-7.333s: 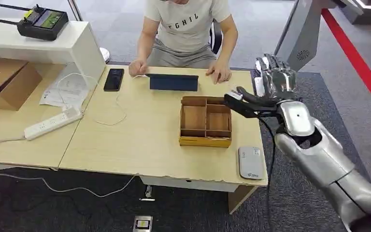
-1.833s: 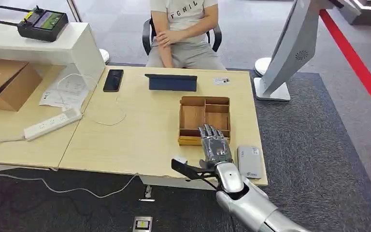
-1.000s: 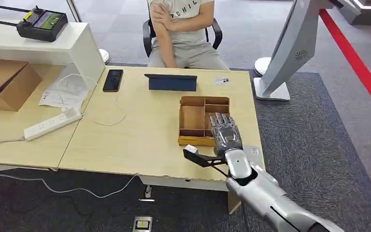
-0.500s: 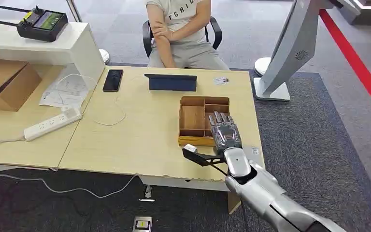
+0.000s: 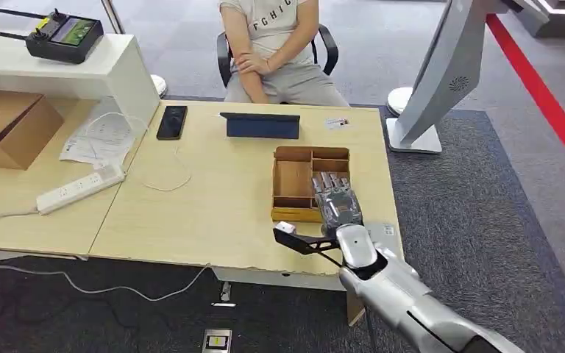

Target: Pass the card to the sensor for recognition and then transmit it.

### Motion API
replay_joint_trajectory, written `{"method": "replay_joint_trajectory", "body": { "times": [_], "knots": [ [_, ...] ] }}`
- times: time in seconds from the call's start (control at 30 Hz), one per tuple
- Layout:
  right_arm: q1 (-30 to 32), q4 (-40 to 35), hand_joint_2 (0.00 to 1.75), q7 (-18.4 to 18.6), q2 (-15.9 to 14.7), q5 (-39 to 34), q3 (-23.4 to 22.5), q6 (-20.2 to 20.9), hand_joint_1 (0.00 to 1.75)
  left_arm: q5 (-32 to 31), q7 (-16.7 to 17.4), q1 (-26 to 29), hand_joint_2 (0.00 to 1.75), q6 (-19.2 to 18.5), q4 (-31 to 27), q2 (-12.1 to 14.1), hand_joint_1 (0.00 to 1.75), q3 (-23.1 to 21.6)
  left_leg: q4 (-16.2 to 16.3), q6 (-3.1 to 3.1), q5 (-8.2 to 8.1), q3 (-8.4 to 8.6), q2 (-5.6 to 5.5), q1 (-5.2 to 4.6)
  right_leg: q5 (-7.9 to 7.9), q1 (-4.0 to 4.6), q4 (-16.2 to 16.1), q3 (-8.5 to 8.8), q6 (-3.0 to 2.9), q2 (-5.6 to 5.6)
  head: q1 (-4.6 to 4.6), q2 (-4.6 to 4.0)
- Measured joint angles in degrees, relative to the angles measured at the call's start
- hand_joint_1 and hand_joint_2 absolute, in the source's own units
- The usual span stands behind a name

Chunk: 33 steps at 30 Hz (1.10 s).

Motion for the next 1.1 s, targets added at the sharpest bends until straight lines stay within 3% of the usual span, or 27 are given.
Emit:
{"method": "replay_joint_trajectory", "body": {
  "times": [0.2,0.33,0.4,1.1],
  "knots": [
    [-0.09,0.02,1.75,0.02,-0.02,-0.11,0.04,0.83,0.00,0.00,-0.11,0.02,0.00,0.42,0.02,-0.68,0.00,0.42,0.00,0.00,0.00,0.00,0.00,0.00,0.00,0.00,0.00,0.00,0.00,0.00,0.00,0.00],
    [-0.14,0.02,1.75,1.07,0.00,0.09,0.35,1.64,0.00,-0.02,1.20,0.07,0.00,-5.86,0.07,0.20,0.00,0.48,0.00,0.00,0.00,0.00,0.00,0.02,0.00,0.02,0.01,0.00,0.00,0.00,0.00,0.00],
    [-0.27,0.02,1.75,1.48,0.02,0.24,0.55,1.92,0.00,-0.02,1.68,-0.01,0.00,-7.06,0.09,0.89,0.00,0.50,0.00,-0.01,0.00,0.00,0.00,0.02,0.00,0.03,0.02,0.00,0.00,0.00,0.00,0.00],
    [-1.38,0.02,1.75,1.53,-0.02,0.37,0.87,2.65,0.00,0.00,1.88,0.05,0.00,-6.05,0.20,1.70,0.00,0.98,0.00,-0.01,0.01,0.00,0.00,0.02,0.00,0.02,0.02,-0.01,0.00,0.00,0.00,0.00]
  ]
}}
